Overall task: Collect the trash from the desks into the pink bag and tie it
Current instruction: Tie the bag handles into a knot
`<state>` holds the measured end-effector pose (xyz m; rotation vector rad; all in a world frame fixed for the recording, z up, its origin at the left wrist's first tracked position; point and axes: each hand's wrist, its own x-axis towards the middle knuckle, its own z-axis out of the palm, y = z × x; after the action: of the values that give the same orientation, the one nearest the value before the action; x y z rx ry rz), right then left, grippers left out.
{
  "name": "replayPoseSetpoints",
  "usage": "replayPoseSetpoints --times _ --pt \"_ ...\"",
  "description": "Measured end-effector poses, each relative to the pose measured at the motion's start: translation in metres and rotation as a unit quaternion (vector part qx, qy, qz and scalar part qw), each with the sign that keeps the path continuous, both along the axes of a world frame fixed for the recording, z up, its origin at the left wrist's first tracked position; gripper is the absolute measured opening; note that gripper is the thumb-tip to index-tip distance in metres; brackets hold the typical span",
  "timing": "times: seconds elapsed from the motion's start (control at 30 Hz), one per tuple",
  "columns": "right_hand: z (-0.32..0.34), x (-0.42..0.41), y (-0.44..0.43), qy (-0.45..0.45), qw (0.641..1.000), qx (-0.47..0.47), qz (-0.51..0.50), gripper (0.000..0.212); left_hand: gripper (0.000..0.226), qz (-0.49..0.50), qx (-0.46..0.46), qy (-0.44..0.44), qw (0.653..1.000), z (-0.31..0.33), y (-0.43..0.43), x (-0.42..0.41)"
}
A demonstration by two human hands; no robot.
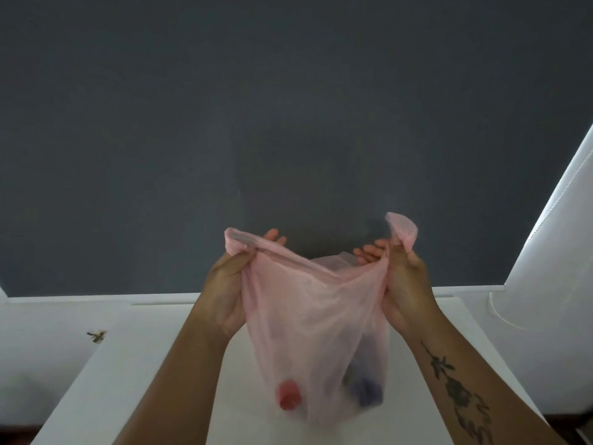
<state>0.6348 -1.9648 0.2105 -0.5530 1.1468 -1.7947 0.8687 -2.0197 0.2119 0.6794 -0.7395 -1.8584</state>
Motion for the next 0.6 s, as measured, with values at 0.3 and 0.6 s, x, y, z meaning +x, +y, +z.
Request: replayPoseSetpoints --times 0.3,0.6 --pt "0.004 0.011 0.001 -0.029 0.999 0.014 0.031 0.045 0.036 0.071 -0.036 -0.087 0.993 0.004 0.0 -0.031" --pt "0.002 0.011 0.006 -0.113 0.993 0.012 0.034 0.027 0.025 0.152 -0.076 -0.153 0.973 -0.004 0.012 -0.037"
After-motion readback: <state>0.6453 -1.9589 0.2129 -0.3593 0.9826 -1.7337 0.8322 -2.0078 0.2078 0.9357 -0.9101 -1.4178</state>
